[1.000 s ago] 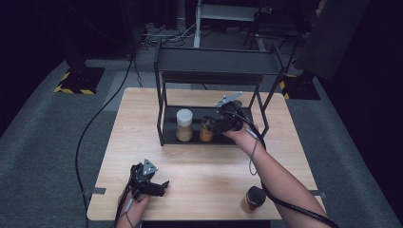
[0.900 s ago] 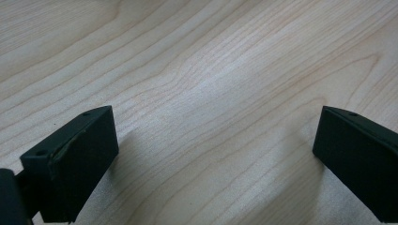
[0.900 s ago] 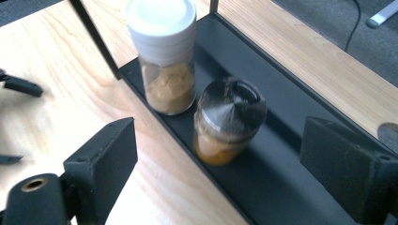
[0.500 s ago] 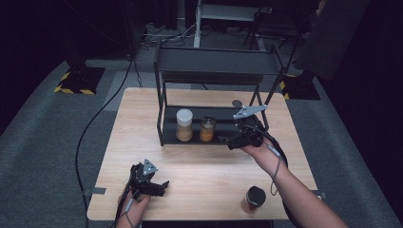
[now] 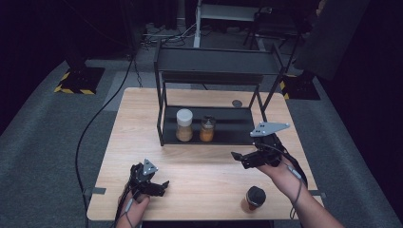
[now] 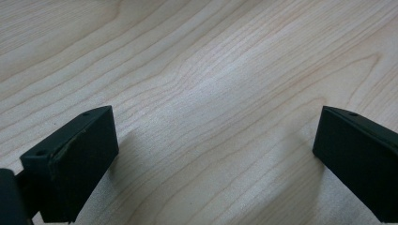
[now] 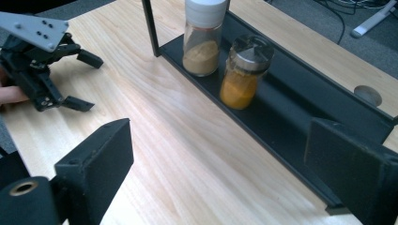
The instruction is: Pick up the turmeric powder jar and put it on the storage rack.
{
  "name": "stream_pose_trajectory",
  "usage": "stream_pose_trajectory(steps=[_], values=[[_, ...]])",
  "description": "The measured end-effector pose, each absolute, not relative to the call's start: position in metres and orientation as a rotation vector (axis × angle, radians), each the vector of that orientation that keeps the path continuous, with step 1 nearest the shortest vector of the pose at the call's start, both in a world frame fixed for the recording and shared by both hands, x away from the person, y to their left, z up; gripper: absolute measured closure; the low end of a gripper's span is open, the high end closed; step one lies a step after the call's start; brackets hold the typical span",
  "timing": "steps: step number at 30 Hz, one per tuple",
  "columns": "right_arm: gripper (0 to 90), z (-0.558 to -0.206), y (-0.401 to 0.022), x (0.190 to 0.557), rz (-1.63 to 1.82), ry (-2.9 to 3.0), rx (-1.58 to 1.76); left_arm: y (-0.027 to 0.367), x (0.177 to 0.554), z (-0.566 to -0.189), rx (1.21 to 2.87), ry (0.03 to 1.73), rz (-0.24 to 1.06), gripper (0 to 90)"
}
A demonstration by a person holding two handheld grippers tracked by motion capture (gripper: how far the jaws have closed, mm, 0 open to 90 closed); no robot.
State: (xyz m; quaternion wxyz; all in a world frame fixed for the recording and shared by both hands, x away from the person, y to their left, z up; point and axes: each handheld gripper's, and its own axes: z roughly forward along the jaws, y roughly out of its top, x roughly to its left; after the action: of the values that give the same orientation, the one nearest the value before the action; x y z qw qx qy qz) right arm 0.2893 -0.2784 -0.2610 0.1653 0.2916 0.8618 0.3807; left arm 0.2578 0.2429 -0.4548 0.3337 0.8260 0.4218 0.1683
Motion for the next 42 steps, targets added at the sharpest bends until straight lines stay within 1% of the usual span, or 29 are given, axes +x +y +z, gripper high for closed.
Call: stream_pose_trajectory(steps=[21, 31, 42], values=[[8.0, -0.277, -0.296, 0.226, 1.089, 2.449, 0.825, 0.243, 0.258, -0.455, 2.156, 1.101, 0.44, 0.1], [8.0, -0.291, -0.303, 0.21, 1.077, 2.454, 0.851, 0.243, 0.258, -0.455, 2.156, 1.101, 0.441, 0.1], [7.9, -0.316, -0.305, 0.2, 1.024, 2.459, 0.882, 0.243, 0.258, -0.455, 2.157, 1.101, 0.441, 0.1]])
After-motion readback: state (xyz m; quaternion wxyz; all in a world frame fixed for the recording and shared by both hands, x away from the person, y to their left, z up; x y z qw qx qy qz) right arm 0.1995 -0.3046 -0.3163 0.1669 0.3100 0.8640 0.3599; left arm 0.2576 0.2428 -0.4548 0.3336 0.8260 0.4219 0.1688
